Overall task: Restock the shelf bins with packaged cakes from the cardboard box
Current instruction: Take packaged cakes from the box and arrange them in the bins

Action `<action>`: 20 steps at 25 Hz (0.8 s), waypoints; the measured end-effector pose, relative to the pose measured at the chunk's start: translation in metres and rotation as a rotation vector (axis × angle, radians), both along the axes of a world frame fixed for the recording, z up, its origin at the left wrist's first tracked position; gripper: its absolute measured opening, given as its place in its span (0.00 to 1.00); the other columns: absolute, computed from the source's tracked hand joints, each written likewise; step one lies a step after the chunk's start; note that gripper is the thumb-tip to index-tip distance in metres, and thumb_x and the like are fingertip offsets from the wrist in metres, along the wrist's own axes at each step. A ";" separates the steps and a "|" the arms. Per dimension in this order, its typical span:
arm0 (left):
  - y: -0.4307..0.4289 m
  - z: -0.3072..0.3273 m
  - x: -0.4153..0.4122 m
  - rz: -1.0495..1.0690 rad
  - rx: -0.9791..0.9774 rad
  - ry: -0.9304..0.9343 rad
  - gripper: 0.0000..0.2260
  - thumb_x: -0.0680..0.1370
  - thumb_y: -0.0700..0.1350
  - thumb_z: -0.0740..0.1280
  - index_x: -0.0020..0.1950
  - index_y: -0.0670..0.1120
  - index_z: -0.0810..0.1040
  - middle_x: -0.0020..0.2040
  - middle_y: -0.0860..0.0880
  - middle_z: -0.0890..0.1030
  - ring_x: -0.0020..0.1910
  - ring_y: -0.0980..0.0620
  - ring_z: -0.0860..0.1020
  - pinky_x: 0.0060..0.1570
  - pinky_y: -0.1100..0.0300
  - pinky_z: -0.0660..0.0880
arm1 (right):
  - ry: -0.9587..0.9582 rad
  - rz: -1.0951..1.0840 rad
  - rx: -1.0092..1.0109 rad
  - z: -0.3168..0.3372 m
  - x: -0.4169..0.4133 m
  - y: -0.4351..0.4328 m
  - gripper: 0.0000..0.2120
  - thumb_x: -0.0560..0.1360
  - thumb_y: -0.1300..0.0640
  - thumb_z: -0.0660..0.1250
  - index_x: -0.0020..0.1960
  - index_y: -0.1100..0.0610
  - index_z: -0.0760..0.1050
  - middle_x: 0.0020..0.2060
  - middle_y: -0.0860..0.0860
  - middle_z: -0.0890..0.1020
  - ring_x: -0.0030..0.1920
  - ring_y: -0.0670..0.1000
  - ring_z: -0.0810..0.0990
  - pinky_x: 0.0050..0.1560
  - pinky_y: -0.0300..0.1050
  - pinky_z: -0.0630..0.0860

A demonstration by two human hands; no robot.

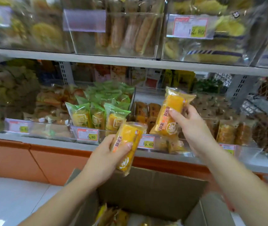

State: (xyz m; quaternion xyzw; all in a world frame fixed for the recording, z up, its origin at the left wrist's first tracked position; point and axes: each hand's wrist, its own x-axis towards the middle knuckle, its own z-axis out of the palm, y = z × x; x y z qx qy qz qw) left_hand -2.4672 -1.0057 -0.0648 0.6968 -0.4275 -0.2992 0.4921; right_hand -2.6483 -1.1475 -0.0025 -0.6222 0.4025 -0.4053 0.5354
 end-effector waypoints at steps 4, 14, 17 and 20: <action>-0.008 0.008 0.008 0.041 -0.050 0.087 0.15 0.70 0.62 0.65 0.55 0.60 0.72 0.52 0.58 0.81 0.50 0.60 0.81 0.50 0.57 0.80 | 0.473 -0.046 0.024 -0.021 0.036 -0.077 0.23 0.72 0.49 0.73 0.63 0.58 0.75 0.54 0.53 0.82 0.52 0.53 0.81 0.52 0.46 0.77; -0.030 0.005 0.004 0.004 -0.015 0.074 0.23 0.68 0.64 0.63 0.60 0.59 0.72 0.52 0.56 0.82 0.49 0.58 0.82 0.47 0.60 0.81 | 0.999 0.063 -0.247 -0.038 0.045 -0.075 0.25 0.79 0.39 0.57 0.66 0.57 0.72 0.55 0.54 0.80 0.54 0.54 0.78 0.55 0.46 0.75; -0.044 0.008 -0.002 -0.021 -0.037 0.060 0.16 0.71 0.64 0.61 0.57 0.61 0.71 0.50 0.58 0.81 0.47 0.62 0.82 0.41 0.67 0.77 | 0.552 0.091 -0.270 -0.022 0.026 -0.045 0.24 0.79 0.38 0.54 0.68 0.50 0.70 0.53 0.46 0.81 0.55 0.48 0.79 0.55 0.45 0.75; -0.060 0.012 -0.016 -0.105 -0.083 0.040 0.19 0.74 0.65 0.54 0.59 0.59 0.72 0.52 0.57 0.81 0.49 0.63 0.80 0.47 0.67 0.76 | 0.270 0.400 0.015 -0.019 0.018 -0.010 0.26 0.73 0.38 0.64 0.69 0.44 0.68 0.55 0.44 0.83 0.53 0.44 0.82 0.55 0.45 0.79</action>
